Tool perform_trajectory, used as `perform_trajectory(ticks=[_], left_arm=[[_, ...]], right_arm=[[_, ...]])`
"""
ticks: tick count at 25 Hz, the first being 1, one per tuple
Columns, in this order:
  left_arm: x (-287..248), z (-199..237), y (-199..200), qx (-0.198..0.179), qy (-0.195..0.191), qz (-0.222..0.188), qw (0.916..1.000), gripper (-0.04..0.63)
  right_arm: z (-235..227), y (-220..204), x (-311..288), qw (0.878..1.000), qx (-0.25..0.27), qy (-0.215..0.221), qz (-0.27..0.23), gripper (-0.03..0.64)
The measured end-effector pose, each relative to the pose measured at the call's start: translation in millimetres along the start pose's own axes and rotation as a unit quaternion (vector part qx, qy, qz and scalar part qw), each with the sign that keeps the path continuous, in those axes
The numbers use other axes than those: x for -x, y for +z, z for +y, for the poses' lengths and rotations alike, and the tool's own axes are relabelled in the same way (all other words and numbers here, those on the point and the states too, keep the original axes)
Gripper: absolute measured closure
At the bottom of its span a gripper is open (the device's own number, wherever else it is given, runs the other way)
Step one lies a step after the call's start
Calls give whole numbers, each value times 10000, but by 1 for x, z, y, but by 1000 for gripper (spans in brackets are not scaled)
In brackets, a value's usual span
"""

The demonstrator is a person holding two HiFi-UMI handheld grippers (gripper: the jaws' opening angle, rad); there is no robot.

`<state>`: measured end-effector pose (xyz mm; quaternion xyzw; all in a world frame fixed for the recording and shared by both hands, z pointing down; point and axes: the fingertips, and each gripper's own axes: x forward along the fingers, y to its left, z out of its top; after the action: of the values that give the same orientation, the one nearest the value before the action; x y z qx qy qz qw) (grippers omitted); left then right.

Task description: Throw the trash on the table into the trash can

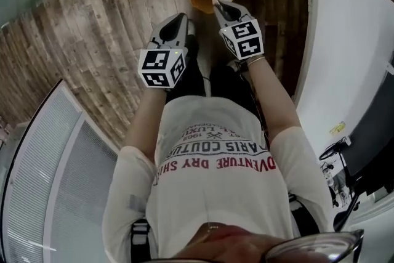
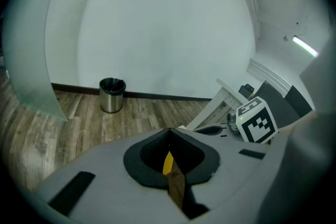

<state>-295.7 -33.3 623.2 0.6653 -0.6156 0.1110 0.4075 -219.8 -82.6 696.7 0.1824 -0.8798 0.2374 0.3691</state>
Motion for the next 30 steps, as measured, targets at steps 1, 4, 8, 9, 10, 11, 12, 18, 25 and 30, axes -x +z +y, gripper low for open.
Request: perform_trajectory(ticks=[1,4,8,9,10,11,12,18,25,30], left_arm=[[-12,13,-15,89,70,58,9999,572],[-49,45,-69,437,266,256,9984,572],[-92,76,-136,748,361,431,9956,572],[-101,83,-150,755,376,486,9952,572],[-108,89,-162,740,389,538,9951,572],[-115,96,-173,722,405,574,9949,572],[-121,103,-181,723,428,591,9947,572],[-131,136,-207,1000,722,544,9909,572],[-116,127,-197,1018,762,556,9903,572],[-97,104,-161,984,698,406,9919,572]], right_arm=[[-3,-11,-18,10000,6,55,36,566],[-12,-51,-68,9997,-45,215,146,565],[-28,-112,-131,9989,-36,322,349,565],[-33,-126,-145,9986,-36,331,413,565],[-38,-139,-158,9983,-43,335,465,565],[-42,-151,-170,9981,-49,339,504,565],[-47,-161,-182,9980,-45,343,532,565],[-63,-193,-221,9990,112,151,414,531],[-51,-178,-203,9995,-72,-3,292,402],[-33,-149,-163,9995,-220,28,208,402]])
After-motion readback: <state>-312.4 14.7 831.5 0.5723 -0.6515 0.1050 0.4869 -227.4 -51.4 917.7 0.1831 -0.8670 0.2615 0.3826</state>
